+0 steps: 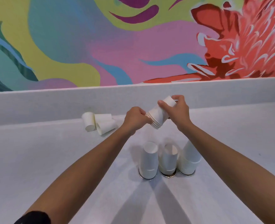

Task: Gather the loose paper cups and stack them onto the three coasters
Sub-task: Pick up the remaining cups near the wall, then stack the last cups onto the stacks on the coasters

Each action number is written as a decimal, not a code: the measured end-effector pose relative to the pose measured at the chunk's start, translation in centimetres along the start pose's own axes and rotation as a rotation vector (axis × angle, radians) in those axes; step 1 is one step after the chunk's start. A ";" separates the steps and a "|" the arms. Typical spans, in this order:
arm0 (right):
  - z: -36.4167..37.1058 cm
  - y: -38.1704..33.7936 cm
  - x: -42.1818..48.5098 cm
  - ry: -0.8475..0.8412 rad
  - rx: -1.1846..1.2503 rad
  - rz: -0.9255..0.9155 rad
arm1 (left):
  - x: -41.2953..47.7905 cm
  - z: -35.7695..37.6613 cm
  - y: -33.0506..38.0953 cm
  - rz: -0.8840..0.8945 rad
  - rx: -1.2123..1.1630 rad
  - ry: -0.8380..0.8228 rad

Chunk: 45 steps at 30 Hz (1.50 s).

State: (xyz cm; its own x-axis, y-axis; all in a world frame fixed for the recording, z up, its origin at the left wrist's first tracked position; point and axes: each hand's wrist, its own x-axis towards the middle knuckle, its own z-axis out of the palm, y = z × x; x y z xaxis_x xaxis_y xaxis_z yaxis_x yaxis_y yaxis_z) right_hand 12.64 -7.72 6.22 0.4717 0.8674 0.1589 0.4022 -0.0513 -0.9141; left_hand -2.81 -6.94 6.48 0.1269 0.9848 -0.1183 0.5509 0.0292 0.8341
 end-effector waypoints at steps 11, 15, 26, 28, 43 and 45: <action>-5.2 0.3 -3.0 -0.167 -0.494 -0.302 | -1.7 5.5 2.4 0.262 0.776 -0.182; -5.9 1.3 -3.8 -0.225 -0.539 -0.382 | -1.8 6.0 1.5 0.268 0.784 -0.222; -6.6 4.0 -4.8 -0.415 -0.608 -0.502 | -2.4 6.5 0.0 0.264 0.802 -0.273; -6.6 4.6 -5.0 -0.498 -0.709 -0.523 | -2.3 6.5 0.0 0.271 0.809 -0.284; -6.0 5.1 -5.0 -0.593 -0.984 -0.587 | -2.1 6.3 -0.8 0.249 0.698 -0.297; -6.0 5.1 -4.7 -0.585 -0.983 -0.583 | -1.7 5.5 -0.7 0.208 0.567 -0.339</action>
State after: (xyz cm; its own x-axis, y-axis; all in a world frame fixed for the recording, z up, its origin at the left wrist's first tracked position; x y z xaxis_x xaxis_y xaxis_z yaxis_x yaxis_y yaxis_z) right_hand 17.17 -14.98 3.09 -0.2812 0.9593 0.0250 0.9570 0.2822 -0.0675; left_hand 1.15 -9.60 3.16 0.4768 0.8497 -0.2251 0.8215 -0.3396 0.4581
